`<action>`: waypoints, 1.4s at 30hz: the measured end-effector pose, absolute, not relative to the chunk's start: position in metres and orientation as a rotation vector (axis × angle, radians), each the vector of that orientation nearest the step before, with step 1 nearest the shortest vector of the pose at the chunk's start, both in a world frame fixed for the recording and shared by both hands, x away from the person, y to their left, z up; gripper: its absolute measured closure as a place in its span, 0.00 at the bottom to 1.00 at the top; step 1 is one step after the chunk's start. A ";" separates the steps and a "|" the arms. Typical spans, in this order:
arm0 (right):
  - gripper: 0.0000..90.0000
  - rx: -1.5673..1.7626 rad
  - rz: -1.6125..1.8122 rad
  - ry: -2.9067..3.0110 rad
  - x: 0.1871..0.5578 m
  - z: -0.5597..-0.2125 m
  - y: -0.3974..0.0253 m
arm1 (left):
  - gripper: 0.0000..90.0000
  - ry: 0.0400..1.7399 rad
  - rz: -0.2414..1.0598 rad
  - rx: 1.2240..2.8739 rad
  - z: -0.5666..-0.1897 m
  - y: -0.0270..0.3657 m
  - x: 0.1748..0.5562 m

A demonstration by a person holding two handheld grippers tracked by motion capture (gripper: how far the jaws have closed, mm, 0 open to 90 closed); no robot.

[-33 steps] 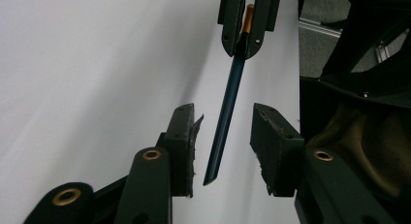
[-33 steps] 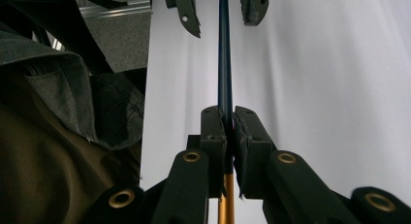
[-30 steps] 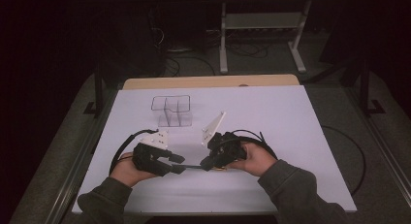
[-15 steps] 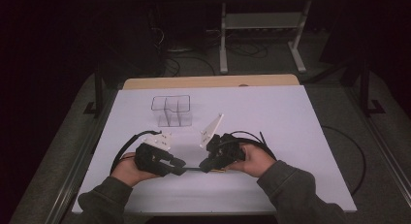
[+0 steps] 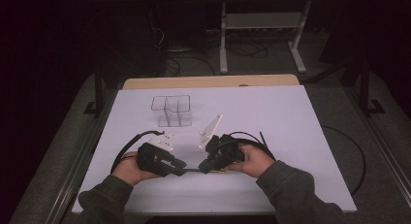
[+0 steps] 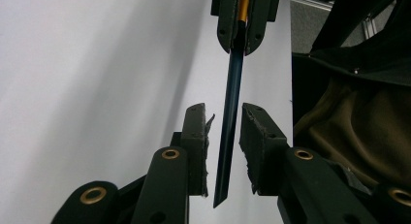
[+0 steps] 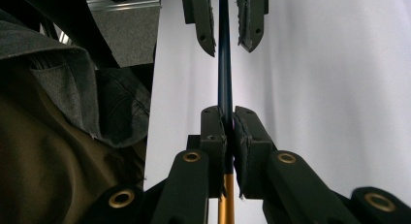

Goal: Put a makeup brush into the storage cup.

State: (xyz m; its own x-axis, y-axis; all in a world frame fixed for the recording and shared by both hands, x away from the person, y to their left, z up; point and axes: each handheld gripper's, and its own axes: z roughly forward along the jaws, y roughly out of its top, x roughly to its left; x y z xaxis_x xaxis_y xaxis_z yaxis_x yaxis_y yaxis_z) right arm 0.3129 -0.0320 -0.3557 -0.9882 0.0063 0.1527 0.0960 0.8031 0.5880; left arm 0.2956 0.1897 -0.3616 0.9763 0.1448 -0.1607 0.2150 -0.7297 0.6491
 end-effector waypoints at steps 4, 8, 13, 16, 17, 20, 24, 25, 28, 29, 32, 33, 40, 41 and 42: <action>0.92 -0.086 -0.930 -2.846 0.312 -0.356 -0.032 | 0.80 0.245 -0.131 2.408 -0.362 0.187 0.296; 0.92 -0.075 -0.934 -2.842 0.312 -0.357 -0.031 | 0.81 0.241 -0.141 2.417 -0.362 0.186 0.297; 0.92 -0.068 -0.932 -2.845 0.312 -0.357 -0.030 | 0.82 0.239 -0.155 2.428 -0.363 0.185 0.298; 0.92 -0.071 -0.923 -2.845 0.312 -0.357 -0.030 | 0.82 0.238 -0.164 2.435 -0.364 0.185 0.299; 0.92 -0.069 -0.921 -2.847 0.312 -0.357 -0.030 | 0.82 0.238 -0.166 2.436 -0.365 0.184 0.299; 0.92 -0.069 -0.918 -2.851 0.311 -0.358 -0.030 | 0.83 0.233 -0.179 2.445 -0.366 0.183 0.299; 0.92 -0.073 -0.915 -2.846 0.312 -0.357 -0.030 | 0.86 0.226 -0.186 2.460 -0.367 0.182 0.299; 0.92 -0.075 -0.916 -2.845 0.312 -0.357 -0.030 | 0.87 0.227 -0.194 2.460 -0.367 0.181 0.299; 0.92 -0.065 -0.916 -2.849 0.312 -0.358 -0.029 | 0.90 0.223 -0.197 2.463 -0.368 0.180 0.300; 0.92 -0.058 -0.918 -2.852 0.312 -0.358 -0.029 | 0.90 0.222 -0.198 2.464 -0.368 0.180 0.300; 0.92 -0.052 -0.918 -2.854 0.312 -0.359 -0.029 | 0.91 0.224 -0.208 2.467 -0.368 0.180 0.300; 0.92 -0.052 -0.918 -2.855 0.312 -0.359 -0.029 | 0.91 0.221 -0.207 2.469 -0.367 0.179 0.300; 0.91 -0.035 -0.919 -2.864 0.312 -0.359 -0.029 | 0.93 0.206 -0.221 2.479 -0.367 0.178 0.299; 0.91 -0.035 -0.917 -2.863 0.312 -0.359 -0.029 | 0.93 0.203 -0.219 2.483 -0.368 0.177 0.299; 0.91 -0.030 -0.919 -2.862 0.312 -0.360 -0.029 | 0.94 0.203 -0.219 2.485 -0.368 0.177 0.299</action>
State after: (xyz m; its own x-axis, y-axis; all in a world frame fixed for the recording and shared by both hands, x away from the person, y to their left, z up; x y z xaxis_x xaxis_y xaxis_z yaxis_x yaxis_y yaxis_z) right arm 0.3119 -0.0289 -0.3601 -0.9906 -0.0221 0.1348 0.0605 0.8135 0.5783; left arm 0.2985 0.1773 -0.3678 0.9743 0.0932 -0.2049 0.1975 -0.7907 0.5795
